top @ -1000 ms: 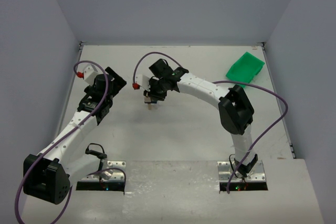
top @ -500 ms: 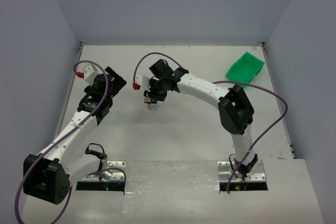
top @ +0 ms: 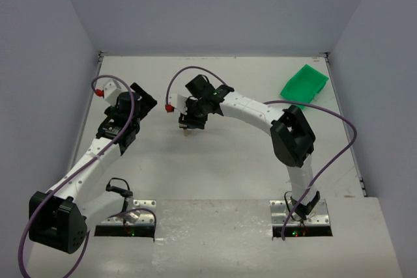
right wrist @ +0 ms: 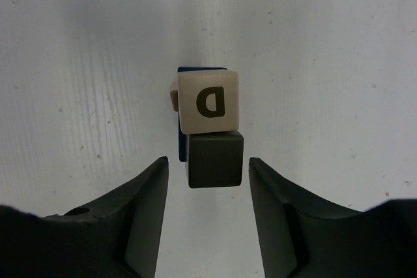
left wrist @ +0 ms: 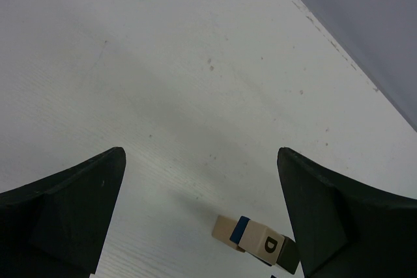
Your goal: Build the wood block tower
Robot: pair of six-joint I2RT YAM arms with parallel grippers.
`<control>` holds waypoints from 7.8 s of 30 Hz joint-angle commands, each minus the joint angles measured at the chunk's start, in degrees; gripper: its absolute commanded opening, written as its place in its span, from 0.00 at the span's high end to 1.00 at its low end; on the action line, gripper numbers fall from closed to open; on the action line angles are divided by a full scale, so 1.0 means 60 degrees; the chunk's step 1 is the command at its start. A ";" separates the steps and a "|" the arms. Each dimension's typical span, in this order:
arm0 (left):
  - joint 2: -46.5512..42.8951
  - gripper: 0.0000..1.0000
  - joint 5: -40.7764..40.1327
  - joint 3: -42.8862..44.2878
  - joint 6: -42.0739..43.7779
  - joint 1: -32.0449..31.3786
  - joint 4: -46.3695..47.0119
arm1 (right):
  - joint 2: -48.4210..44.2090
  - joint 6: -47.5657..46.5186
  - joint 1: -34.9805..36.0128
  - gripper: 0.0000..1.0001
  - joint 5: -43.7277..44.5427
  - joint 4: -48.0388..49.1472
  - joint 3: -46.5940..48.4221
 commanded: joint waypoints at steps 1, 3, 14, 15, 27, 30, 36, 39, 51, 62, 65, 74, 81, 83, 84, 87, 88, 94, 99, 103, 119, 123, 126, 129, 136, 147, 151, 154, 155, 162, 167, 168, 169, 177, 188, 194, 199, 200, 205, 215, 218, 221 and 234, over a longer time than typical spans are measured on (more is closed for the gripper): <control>-0.0199 0.00 0.0152 0.0170 0.0139 0.0049 0.0408 | -0.0473 0.0077 0.0061 0.42 -0.0035 0.0377 0.0018; -0.0199 0.00 0.0269 0.0185 0.0168 0.0049 0.0408 | -0.0561 0.0077 0.0061 0.23 -0.0020 0.0377 0.0033; 0.0272 0.00 0.1002 0.0406 0.0225 0.0049 0.0166 | -0.2071 0.0066 0.0059 0.01 0.0078 0.0727 -0.1347; 0.0298 0.00 0.1003 0.0419 0.0198 0.0049 0.0073 | -0.2285 0.0120 0.0046 0.01 0.0197 0.0900 -0.1903; 0.1369 0.00 0.1449 -0.0084 -0.0364 0.0049 -0.0698 | -0.4726 0.4695 -0.0902 0.01 0.2028 0.4169 -0.5390; 0.1551 0.00 0.1369 -0.0137 -0.0418 0.0049 -0.0910 | -0.4780 0.5188 -0.1140 0.01 0.2009 0.4494 -0.5793; 0.1593 0.00 0.2255 -0.0947 -0.0140 0.0064 -0.0463 | -0.4371 0.6341 -0.1702 0.01 0.2034 0.5073 -0.6114; 0.1677 0.00 0.3135 -0.1359 0.0189 0.0049 0.0390 | -0.4247 0.6346 -0.1722 0.01 0.2190 0.5192 -0.6188; 0.2894 0.00 0.4151 -0.1299 0.0520 0.0049 0.1690 | -0.4240 0.6095 -0.1714 0.01 0.2671 0.5592 -0.6563; 0.3478 0.00 0.4575 -0.0987 0.0666 0.0049 0.1836 | -0.4326 0.5951 -0.1723 0.01 0.2836 0.5694 -0.6705; 0.3453 0.00 0.4582 -0.1021 0.0696 0.0034 0.1936 | -0.4341 0.5907 -0.1712 0.01 0.2822 0.5694 -0.6715; 0.3419 0.00 0.4592 -0.1031 0.0748 0.0040 0.1946 | -0.4274 0.5878 -0.1720 0.01 0.2763 0.5636 -0.6661; 0.3325 0.00 0.4855 -0.1031 0.0798 0.0034 0.1946 | -0.4326 0.5848 -0.1712 0.01 0.2802 0.5636 -0.6691; 0.3242 0.00 0.4843 -0.1031 0.0823 0.0034 0.1946 | -0.4339 0.5836 -0.1712 0.01 0.2794 0.5623 -0.6691; 0.3188 0.00 0.4830 -0.1041 0.0838 0.0034 0.1946 | -0.4341 0.5834 -0.1712 0.01 0.2803 0.5621 -0.6680; 0.3110 0.00 0.4834 -0.1075 0.0857 0.0034 0.1946 | -0.4349 0.5834 -0.1720 0.01 0.2797 0.5606 -0.6684; 0.3094 0.00 0.4847 -0.1078 0.0857 0.0034 0.1946 | -0.4355 0.5834 -0.1723 0.01 0.2775 0.5606 -0.6691; 0.3068 0.00 0.4899 -0.1080 0.0886 -0.0029 0.1946 | -0.4370 0.5819 -0.1712 0.01 0.2763 0.5606 -0.6691; 0.3053 0.00 0.4914 -0.1060 0.0930 -0.0127 0.1946 | -0.4355 0.5804 -0.1712 0.01 0.2748 0.5606 -0.6676; 0.3038 0.00 0.4899 -0.1034 0.0951 -0.0233 0.1946 | -0.4341 0.5798 -0.1726 0.01 0.2748 0.5600 -0.6676; 0.2724 0.00 0.4409 -0.1067 0.1070 -0.0540 0.1870 | -0.4268 0.5760 -0.1723 0.01 0.2748 0.5460 -0.6603; 0.2609 0.00 0.4357 -0.1119 0.1047 -0.0552 0.1829 | -0.4262 0.5760 -0.1721 0.01 0.2748 0.5431 -0.6588; 0.2560 0.00 0.4324 -0.1119 0.1038 -0.0552 0.1776 | -0.4282 0.5760 -0.1717 0.01 0.2758 0.5416 -0.6588; 0.2440 0.00 0.4099 -0.1108 0.0976 -0.0552 0.1628 | -0.4286 0.5796 -0.1716 0.01 0.2759 0.5441 -0.6542; 0.2410 0.00 0.3537 -0.0913 0.0666 -0.0552 0.1258 | -0.4000 0.5949 -0.1680 0.01 0.2487 0.5592 -0.6016; 0.2845 0.00 0.3701 -0.0443 0.0685 -0.0552 0.1447 | -0.2803 0.6033 -0.1147 0.01 0.2613 0.5933 -0.4894; 0.2987 0.00 0.3814 -0.0382 0.0709 -0.0552 0.1492 | -0.2590 0.6077 -0.1083 0.01 0.2294 0.5876 -0.4681; 0.3053 0.00 0.3830 -0.0349 0.0733 -0.0552 0.1515 | -0.2516 0.6112 -0.1023 0.01 0.2132 0.5886 -0.4640; 0.3053 0.00 0.3830 -0.0351 0.0740 -0.0552 0.1521 | -0.2494 0.6128 -0.1023 0.01 0.2119 0.5899 -0.4632; 0.3101 0.00 0.3801 -0.0309 0.0757 -0.0552 0.1507 | -0.2253 0.6280 -0.1009 0.01 0.2621 0.5963 -0.4424; 0.3141 0.00 0.3757 -0.0284 0.0784 -0.0552 0.1481 | -0.2026 0.6299 -0.1009 0.01 0.2939 0.5847 -0.4171; 0.3141 0.00 0.3745 -0.0284 0.0795 -0.0552 0.1478 | -0.2004 0.6314 -0.1009 0.01 0.2894 0.5841 -0.4160; 0.3150 0.00 0.3751 -0.0293 0.0807 -0.0552 0.1477 | -0.1988 0.6317 -0.1009 0.01 0.2811 0.5841 -0.4139; 0.3197 0.00 0.3830 -0.0284 0.0871 -0.0552 0.1492 | -0.1997 0.6181 -0.1009 0.01 0.2232 0.5813 -0.4127; 0.3214 0.00 0.3879 -0.0269 0.0915 -0.0569 0.1507 | -0.1941 0.5978 -0.0947 0.01 0.2160 0.5767 -0.3998; 0.3242 0.00 0.3918 -0.0256 0.0945 -0.0623 0.1520 | -0.2023 0.5893 -0.0850 0.01 0.2119 0.5738 -0.4037; 0.3258 0.00 0.3923 -0.0255 0.0954 -0.0649 0.1497 | -0.2109 0.5848 -0.0760 0.01 0.2240 0.5670 -0.4083; 0.3265 0.00 0.3911 -0.0255 0.0959 -0.0654 0.1506 | -0.2128 0.5870 -0.0760 0.01 0.2271 0.5658 -0.4090; 0.3312 0.00 0.3907 -0.0219 0.0959 -0.0704 0.1521 | -0.2234 0.5968 -0.0745 0.01 0.2435 0.5606 -0.4188; 0.3316 0.00 0.3887 -0.0225 0.0989 -0.0816 0.1477 | -0.2348 0.6010 -0.0760 0.01 0.2806 0.5619 -0.4259; 0.3310 0.00 0.3820 -0.0240 0.0980 -0.0845 0.1432 | -0.2357 0.6024 -0.0753 0.01 0.2737 0.5569 -0.4230; 0.3302 0.00 0.3710 -0.0240 0.0958 -0.0845 0.1365 | -0.2386 0.6024 -0.0752 0.01 0.2661 0.5525 -0.4238; 0.3302 0.00 0.3551 -0.0252 0.0901 -0.0845 0.1246 | -0.2173 0.6036 -0.0771 0.01 0.3067 0.5284 -0.3963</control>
